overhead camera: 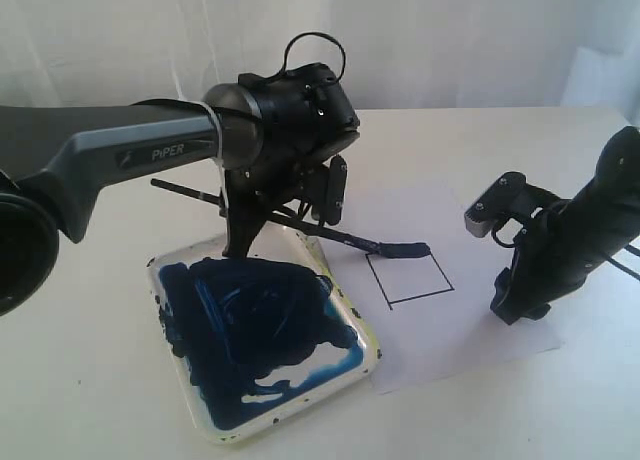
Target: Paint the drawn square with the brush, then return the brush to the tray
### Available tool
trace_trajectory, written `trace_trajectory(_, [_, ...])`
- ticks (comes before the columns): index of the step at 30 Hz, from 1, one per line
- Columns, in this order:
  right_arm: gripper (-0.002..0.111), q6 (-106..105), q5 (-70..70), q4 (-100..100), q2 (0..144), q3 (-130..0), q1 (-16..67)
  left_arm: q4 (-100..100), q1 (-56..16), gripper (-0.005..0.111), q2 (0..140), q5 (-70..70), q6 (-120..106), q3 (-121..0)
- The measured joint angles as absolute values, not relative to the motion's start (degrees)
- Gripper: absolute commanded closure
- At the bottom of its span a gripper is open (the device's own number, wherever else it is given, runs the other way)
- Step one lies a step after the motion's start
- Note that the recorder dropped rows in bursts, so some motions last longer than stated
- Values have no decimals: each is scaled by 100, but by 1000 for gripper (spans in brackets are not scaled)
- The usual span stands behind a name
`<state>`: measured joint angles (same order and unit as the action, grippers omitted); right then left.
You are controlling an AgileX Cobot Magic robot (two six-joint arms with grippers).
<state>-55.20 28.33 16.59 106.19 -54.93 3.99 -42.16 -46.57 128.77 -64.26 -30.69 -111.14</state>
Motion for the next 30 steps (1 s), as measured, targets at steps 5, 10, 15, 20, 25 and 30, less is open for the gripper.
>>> trace_trajectory(5, [51, -5520, 2811, 1659, 10622, -5493, 399, -4217, -4657, 107, 12846, -6426, -3056, -11114])
trace_trajectory(10, [51, -5516, 2788, 1659, 10622, -5493, 399, -3906, -4657, 107, 12609, -6426, -2982, -11114])
trace_trajectory(15, [51, -5516, 2776, 1659, 10622, -5493, 399, -3585, -4657, 107, 12540, -6437, -2970, -11114])
trace_trajectory(20, [51, -5506, 2776, 1659, 10622, -5493, 399, -3521, -4657, 107, 12540, -6437, -2879, -10648])
trace_trajectory(25, [51, -5506, 2776, 1659, 10622, -5493, 399, -3716, -4647, 107, 12540, -6437, -2498, -10623])
trace_trajectory(30, [51, -5506, 2776, 1659, 10622, -5493, 399, -3725, -4607, 107, 12540, -6437, -2459, -10612])
